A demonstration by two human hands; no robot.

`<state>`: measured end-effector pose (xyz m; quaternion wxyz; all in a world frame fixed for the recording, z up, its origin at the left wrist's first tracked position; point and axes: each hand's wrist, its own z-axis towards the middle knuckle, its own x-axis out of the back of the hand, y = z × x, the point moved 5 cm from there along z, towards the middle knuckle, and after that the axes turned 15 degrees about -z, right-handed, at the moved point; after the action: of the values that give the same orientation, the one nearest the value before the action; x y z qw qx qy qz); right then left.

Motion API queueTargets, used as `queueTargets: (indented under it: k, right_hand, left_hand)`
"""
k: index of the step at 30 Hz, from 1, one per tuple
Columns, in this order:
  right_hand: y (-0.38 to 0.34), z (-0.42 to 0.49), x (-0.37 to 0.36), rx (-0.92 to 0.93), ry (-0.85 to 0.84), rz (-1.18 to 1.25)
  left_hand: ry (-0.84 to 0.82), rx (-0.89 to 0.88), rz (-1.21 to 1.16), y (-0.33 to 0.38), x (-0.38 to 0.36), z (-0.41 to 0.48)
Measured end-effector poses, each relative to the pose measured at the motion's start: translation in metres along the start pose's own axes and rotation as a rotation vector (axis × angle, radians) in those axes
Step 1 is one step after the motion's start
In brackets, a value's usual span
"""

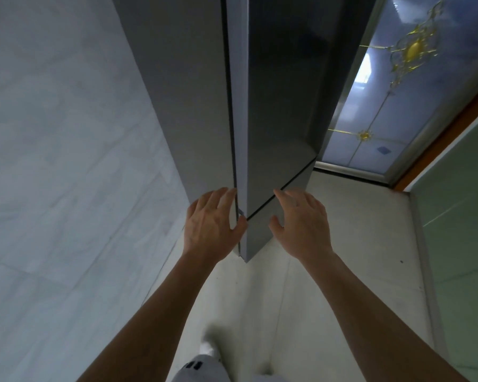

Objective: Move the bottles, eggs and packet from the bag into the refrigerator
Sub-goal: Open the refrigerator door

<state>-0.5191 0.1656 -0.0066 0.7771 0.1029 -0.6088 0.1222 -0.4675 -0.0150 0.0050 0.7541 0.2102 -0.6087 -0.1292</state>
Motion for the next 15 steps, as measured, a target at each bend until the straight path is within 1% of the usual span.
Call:
queueTargets:
  k: [4,8,11,15]
  right_hand:
    - [-0.004,0.035,-0.013,-0.001,0.022,-0.005]
    - [-0.003,0.075,-0.023,-0.059,0.054,0.016]
    - [-0.006,0.104,-0.024,-0.133,0.112,0.051]
    - [-0.011,0.143,-0.015,-0.203,0.205,0.061]
  left_hand:
    - [0.013,0.006,-0.022,-0.016,-0.002,0.037]
    - [0.011,-0.033,-0.056,-0.033,-0.005,0.080]
    - [0.017,-0.085,-0.082,-0.046,-0.001,0.112]
    - [0.067,-0.142,-0.166,-0.061,0.018,0.153]
